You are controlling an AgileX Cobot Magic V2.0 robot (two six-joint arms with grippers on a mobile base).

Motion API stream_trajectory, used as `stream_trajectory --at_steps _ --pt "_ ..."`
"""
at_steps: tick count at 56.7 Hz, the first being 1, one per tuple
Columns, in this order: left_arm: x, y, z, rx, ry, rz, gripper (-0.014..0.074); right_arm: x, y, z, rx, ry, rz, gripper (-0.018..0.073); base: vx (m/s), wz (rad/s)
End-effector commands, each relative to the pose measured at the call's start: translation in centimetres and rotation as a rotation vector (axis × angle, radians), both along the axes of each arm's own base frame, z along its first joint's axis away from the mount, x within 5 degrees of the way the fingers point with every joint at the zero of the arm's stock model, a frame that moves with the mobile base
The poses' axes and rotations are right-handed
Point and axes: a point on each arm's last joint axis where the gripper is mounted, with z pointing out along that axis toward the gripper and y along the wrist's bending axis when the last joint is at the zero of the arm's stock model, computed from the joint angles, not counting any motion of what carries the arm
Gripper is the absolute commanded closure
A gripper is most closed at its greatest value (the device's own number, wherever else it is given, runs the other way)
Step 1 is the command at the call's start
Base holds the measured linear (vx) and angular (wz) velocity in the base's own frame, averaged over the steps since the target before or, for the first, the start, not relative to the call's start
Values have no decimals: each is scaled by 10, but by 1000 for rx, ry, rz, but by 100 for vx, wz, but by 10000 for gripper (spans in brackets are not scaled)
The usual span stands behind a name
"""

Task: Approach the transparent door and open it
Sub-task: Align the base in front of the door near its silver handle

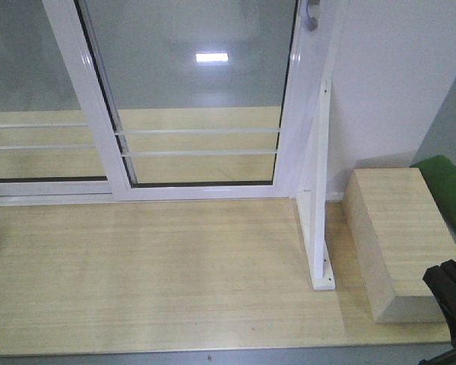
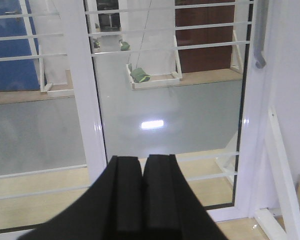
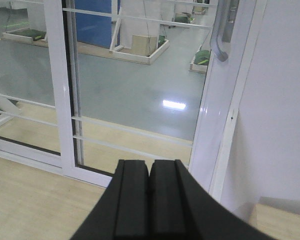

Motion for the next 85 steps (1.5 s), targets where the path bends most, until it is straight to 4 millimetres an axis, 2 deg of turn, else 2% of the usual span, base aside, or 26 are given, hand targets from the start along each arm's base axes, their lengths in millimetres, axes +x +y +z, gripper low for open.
stream_trajectory --at_steps 1,55,85 --pt "-2 1 17 -15 -120 7 594 0 -1 7 21 -90 -10 565 43 19" --pt "-2 1 17 -15 -120 7 594 0 -1 7 21 -91 -10 565 36 2" --pt "1 0 13 -11 -58 2 594 5 1 6 8 -45 -1 565 8 0"
